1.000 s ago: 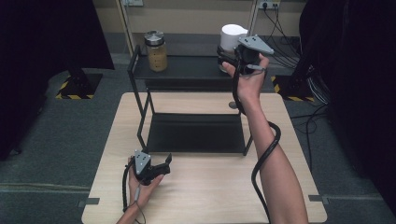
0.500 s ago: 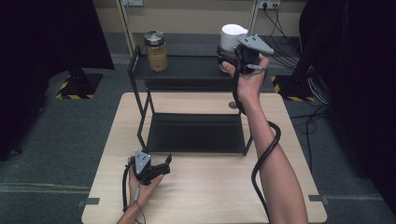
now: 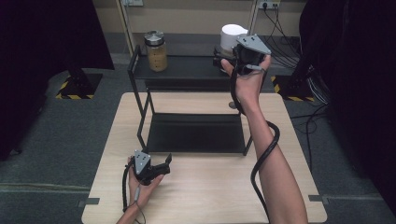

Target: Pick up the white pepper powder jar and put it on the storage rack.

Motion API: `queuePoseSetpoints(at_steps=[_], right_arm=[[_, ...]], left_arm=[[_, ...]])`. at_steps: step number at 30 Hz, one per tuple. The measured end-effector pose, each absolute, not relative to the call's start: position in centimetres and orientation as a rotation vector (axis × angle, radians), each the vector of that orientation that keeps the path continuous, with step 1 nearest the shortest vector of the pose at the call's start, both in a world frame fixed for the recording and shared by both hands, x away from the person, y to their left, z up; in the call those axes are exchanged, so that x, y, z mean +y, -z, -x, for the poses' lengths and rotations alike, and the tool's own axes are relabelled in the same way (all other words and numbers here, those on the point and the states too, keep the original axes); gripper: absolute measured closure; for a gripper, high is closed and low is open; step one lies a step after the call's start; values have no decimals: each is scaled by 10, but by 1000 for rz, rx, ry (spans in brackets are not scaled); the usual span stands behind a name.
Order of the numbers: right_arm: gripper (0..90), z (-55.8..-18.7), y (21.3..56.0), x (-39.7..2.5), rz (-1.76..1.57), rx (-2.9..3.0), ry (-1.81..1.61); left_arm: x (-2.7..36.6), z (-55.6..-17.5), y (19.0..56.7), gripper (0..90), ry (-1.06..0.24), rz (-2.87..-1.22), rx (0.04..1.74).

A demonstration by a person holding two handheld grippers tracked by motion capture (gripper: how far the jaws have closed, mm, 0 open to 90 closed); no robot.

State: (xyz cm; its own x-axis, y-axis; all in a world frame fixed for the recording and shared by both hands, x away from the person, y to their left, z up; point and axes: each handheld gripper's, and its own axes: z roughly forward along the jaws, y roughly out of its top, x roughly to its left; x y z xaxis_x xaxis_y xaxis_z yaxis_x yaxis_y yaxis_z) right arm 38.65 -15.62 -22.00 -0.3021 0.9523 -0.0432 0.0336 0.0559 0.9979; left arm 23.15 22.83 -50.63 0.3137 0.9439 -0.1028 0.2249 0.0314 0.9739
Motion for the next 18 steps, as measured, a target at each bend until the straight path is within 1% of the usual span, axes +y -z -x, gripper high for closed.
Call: queuePoseSetpoints(at_steps=[18], right_arm=[[5,-373,226,-163,-1012,1468,-1404]], left_arm=[[228,-231,507,0,-806,-1450,1141]])
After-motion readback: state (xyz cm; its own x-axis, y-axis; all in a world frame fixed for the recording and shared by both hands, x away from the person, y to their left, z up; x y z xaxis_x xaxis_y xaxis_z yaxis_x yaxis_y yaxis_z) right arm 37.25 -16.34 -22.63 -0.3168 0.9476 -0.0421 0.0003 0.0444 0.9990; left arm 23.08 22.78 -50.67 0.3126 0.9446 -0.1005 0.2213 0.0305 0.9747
